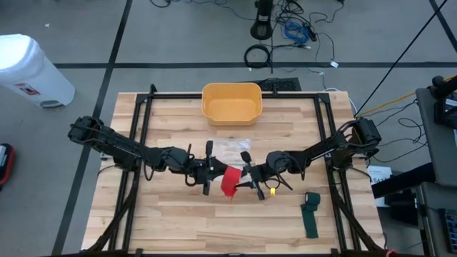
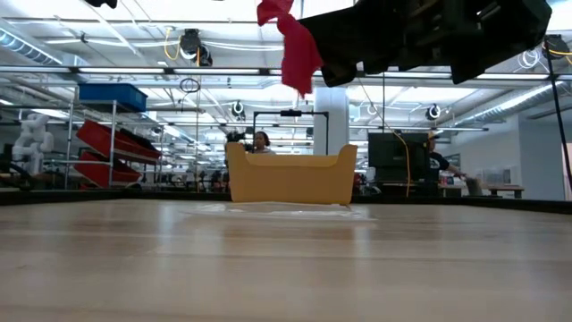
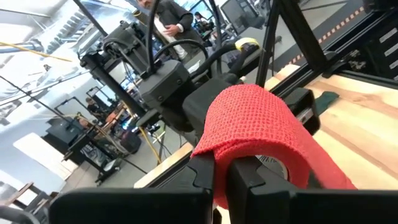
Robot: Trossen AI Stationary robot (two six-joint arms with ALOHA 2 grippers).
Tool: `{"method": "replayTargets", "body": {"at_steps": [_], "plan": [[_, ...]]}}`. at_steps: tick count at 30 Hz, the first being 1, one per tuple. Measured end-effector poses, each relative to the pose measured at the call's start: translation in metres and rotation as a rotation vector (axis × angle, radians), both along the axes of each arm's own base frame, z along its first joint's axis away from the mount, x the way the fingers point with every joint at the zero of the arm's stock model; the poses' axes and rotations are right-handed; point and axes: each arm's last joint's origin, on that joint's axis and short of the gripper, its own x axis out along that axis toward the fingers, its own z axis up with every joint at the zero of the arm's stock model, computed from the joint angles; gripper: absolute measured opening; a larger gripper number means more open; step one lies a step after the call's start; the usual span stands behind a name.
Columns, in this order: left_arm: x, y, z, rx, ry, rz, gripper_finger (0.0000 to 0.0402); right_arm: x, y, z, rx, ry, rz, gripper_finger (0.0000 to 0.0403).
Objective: Roll bandage
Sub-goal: Roll the red bandage
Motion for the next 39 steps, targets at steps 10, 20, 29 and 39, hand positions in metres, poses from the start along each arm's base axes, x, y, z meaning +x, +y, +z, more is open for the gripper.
{"method": "replayTargets", "body": {"at_steps": [10,20,29,39], "plan": [[0.001,0.005,0.000,-0.001,-0.005,0.043,0.0013,0.002,-0.001,-0.002,-0.002,0.031,-0.003,0.0039],[-0.001,0.007,0.005,-0.013,-0.040,0.190,0.0013,0.000,0.001,-0.025,0.031,0.263,-0.213,0.0000],[-0.002,0.007,0.006,-0.008,-0.031,0.203,0.0013,-0.009,0.017,-0.030,-0.026,0.315,-0.368,0.0000],[-0.003,0.001,0.000,0.013,0.025,0.000,0.0013,-0.017,0.022,0.001,-0.087,0.198,-0.317,0.0066]]}}
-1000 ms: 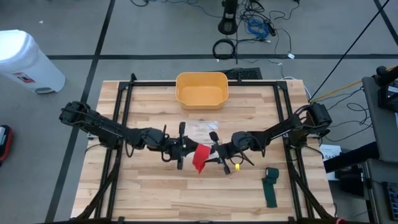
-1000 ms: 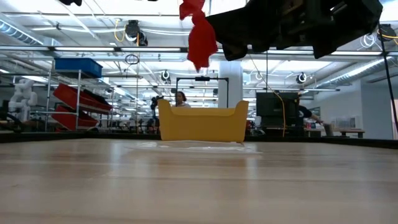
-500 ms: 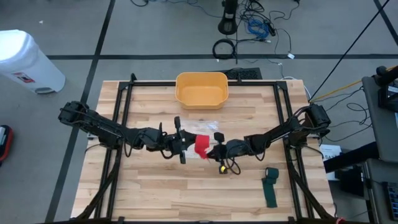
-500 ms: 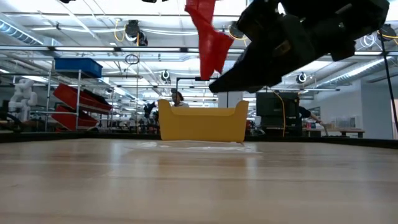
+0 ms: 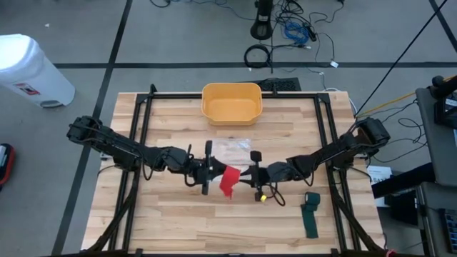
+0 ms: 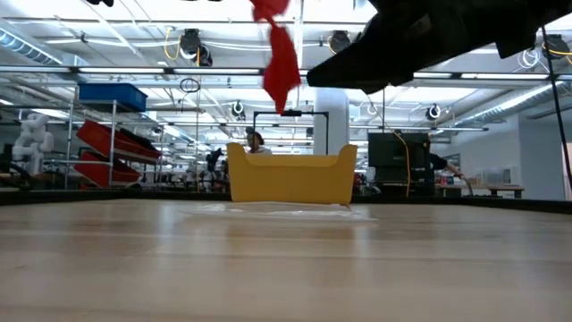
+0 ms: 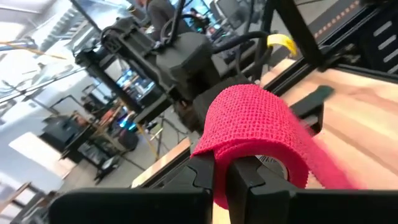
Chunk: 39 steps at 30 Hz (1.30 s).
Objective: Roll bandage
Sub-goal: Roll the red bandage
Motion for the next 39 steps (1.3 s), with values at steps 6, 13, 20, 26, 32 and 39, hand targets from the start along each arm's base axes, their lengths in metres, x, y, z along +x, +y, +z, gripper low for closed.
{"method": "replayTargets", "body": {"at_steps": [6,13,20,26,32,39], "plan": [[0.000,-0.002,0.000,-0.001,0.005,-0.063,0.0013,0.018,-0.006,-0.014,0.069,-0.099,0.164,0.0177],[0.000,-0.003,-0.001,-0.002,0.009,-0.108,0.0013,0.031,-0.017,-0.024,0.177,-0.241,0.310,0.0243],[-0.001,-0.003,-0.001,-0.006,0.013,-0.121,0.0013,0.051,-0.023,-0.033,0.206,-0.249,0.406,0.0198],[-0.001,-0.003,-0.001,-0.006,0.014,-0.121,0.0013,0.069,-0.019,-0.034,0.239,-0.227,0.477,0.0156],[-0.001,-0.003,-0.001,-0.006,0.016,-0.121,0.0013,0.071,-0.020,-0.039,0.250,-0.178,0.470,0.0038],[0.000,-0.001,0.000,-0.028,0.001,-0.031,0.0013,0.069,-0.016,-0.047,0.257,-0.095,0.408,0.0001]]}}
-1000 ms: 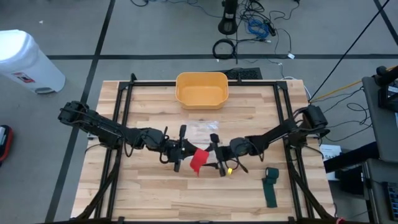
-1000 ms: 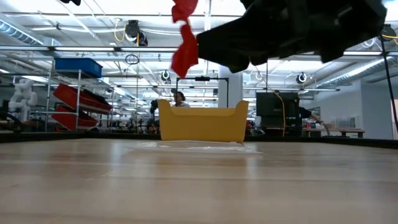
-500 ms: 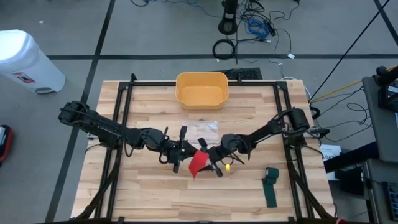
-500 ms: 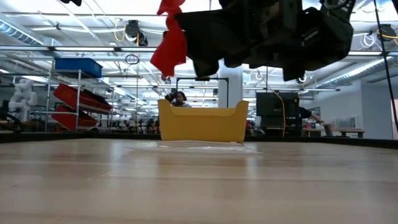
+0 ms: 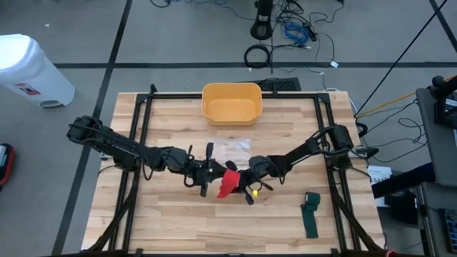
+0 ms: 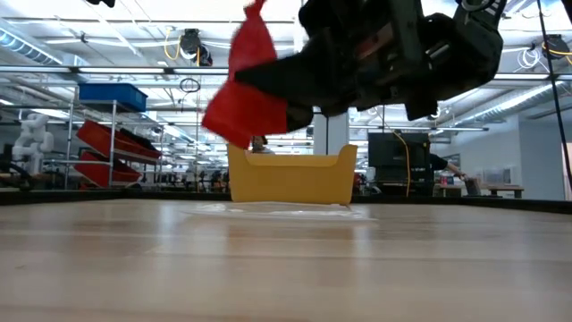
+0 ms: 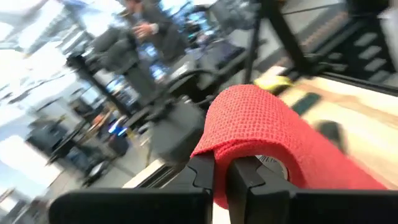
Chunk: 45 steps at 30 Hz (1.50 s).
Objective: Roll bandage
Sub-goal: Roll the red bandage
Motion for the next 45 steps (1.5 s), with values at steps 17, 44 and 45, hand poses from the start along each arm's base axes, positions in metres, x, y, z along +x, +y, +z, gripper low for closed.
{"method": "replayTargets", "body": {"at_steps": [17,44,45], "plan": [[0.000,0.004,0.004,-0.036,-0.034,0.155,0.0013,-0.005,0.016,-0.008,0.174,0.186,0.035,0.0031],[-0.003,0.010,-0.005,0.015,0.043,0.527,0.0013,-0.091,0.012,0.003,0.050,0.147,-0.571,0.0200],[-0.004,0.011,-0.006,0.019,0.049,0.529,0.0013,-0.093,0.012,0.007,0.025,0.127,-0.587,0.0199]]}}
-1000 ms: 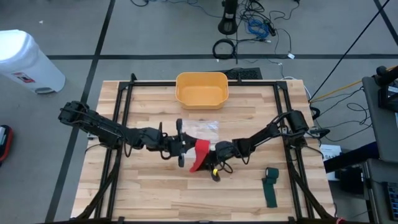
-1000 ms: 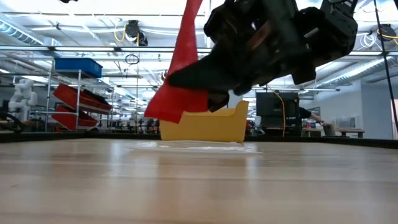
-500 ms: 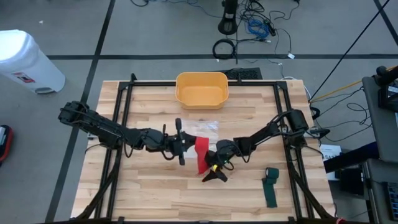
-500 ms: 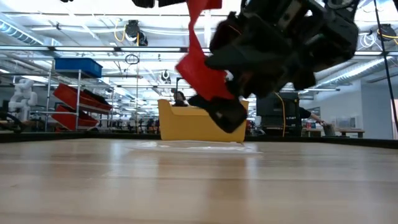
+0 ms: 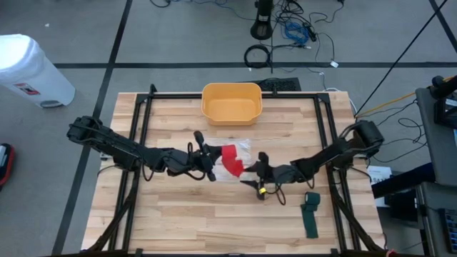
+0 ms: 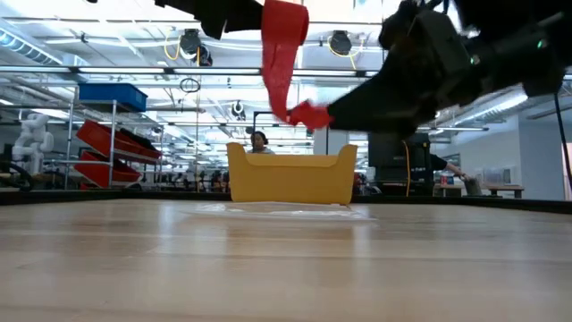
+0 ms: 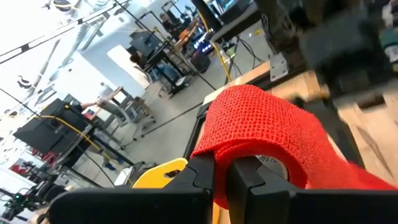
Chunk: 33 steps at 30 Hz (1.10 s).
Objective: Roll bandage
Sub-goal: Roll the red bandage
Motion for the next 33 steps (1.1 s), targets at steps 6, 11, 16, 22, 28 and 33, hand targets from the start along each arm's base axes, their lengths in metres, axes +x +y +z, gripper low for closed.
{"method": "replayTargets", "body": {"at_steps": [6,11,16,22,28,33], "plan": [[0.000,0.000,0.000,0.000,-0.001,0.001,0.0013,-0.003,-0.001,0.013,-0.100,-0.021,-0.004,0.0197],[0.000,0.000,0.001,-0.005,-0.015,0.002,0.0013,0.001,-0.004,0.018,-0.135,-0.096,-0.006,0.0196],[0.000,0.000,0.002,-0.008,-0.026,0.002,0.0013,0.011,-0.012,0.019,-0.103,-0.195,-0.026,0.0196],[0.000,0.000,0.003,-0.009,-0.028,-0.013,0.0013,0.031,-0.018,0.019,-0.096,-0.211,0.024,0.0196],[0.000,0.000,0.003,-0.012,-0.035,-0.014,0.0013,0.052,-0.024,0.017,-0.081,-0.222,0.053,0.0193],[0.000,0.000,0.003,-0.011,-0.034,-0.014,0.0013,0.057,-0.028,0.019,-0.085,-0.231,0.039,0.0120]]}}
